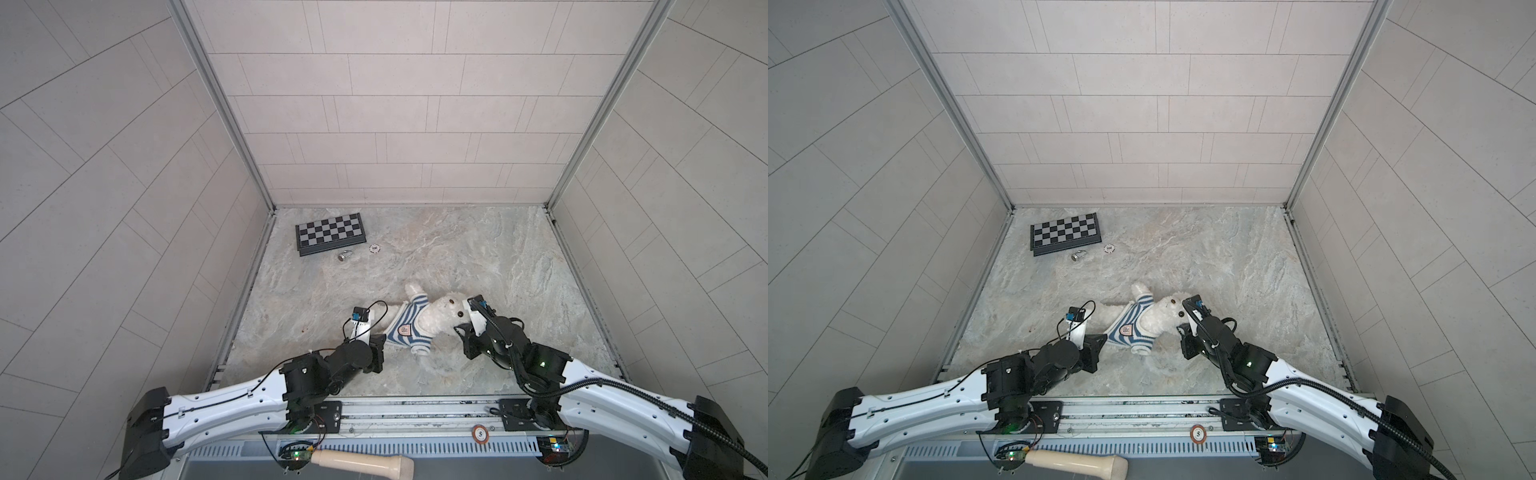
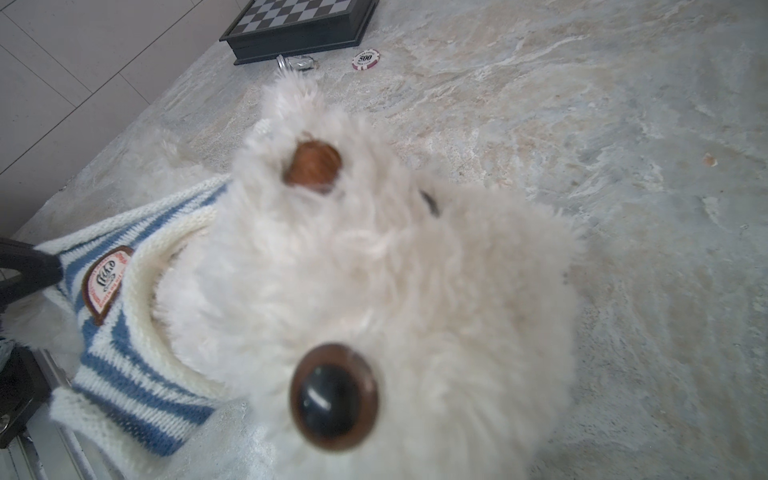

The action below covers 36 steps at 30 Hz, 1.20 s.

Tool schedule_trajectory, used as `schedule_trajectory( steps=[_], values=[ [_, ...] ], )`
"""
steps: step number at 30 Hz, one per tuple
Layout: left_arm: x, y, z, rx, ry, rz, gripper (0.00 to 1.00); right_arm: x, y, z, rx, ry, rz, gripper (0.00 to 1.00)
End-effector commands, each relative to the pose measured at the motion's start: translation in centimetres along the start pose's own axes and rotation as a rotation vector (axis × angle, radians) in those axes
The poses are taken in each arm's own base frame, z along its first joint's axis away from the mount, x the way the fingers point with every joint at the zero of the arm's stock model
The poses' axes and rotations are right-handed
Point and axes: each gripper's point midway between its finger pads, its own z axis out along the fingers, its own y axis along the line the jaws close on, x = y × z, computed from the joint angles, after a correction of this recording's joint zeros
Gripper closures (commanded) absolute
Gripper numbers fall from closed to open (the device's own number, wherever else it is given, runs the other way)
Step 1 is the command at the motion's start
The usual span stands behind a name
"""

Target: Dress the teddy bear

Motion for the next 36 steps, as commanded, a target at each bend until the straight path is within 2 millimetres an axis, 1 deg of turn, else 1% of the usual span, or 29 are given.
schedule_trajectory(
  steps=[1,6,9,11,15,17,21,24,27,30,33,36],
  values=[
    [0.9,3.5,0.4,-0.187,0.037,0.126,1.0,-1.0,-2.1,-0.5,0.108,-0.033,0.021,1.0],
    [0.5,4.0,0.6,-0.232,0.027,0.15,1.0,-0.7,-2.9,-0.5,0.14,-0.029,0.031,1.0],
    [0.2,4.0,0.5,-0.214,0.003,0.13,1.0,-1.0,-2.7,-0.5,0.13,-0.022,0.031,1.0],
    [0.0,3.5,0.6,-0.193,0.004,0.134,1.0,-1.3,-2.3,-0.6,0.109,-0.033,0.038,1.0],
    [0.0,1.8,1.4,-0.147,0.035,0.146,1.0,-1.4,-1.7,-0.3,0.074,-0.04,0.051,1.0],
    [0.0,0.7,2.0,-0.111,0.041,0.141,1.0,-1.8,-1.2,-0.4,0.053,-0.052,0.055,1.0],
    [-1.2,-3.1,3.5,0.002,0.028,0.15,1.0,-2.6,-0.3,-0.6,0.014,-0.072,0.064,1.0],
    [-1.9,-4.6,4.7,0.002,0.042,0.191,1.0,-2.6,0.0,-0.5,0.0,-0.072,0.071,1.0],
    [-2.5,-4.6,5.6,-0.017,0.033,0.182,1.0,-2.5,-0.1,-0.4,0.003,-0.077,0.073,1.0],
    [-2.8,-4.0,6.2,-0.034,0.029,0.165,1.0,-2.2,-0.3,-0.3,0.011,-0.072,0.071,1.0],
    [-3.0,-3.3,6.4,-0.044,0.02,0.145,1.0,-2.1,-0.5,-0.4,0.026,-0.064,0.058,1.0],
    [-3.2,-3.3,6.4,-0.04,0.017,0.148,1.0,-2.1,-0.8,-0.5,0.038,-0.071,0.06,1.0]
  ],
)
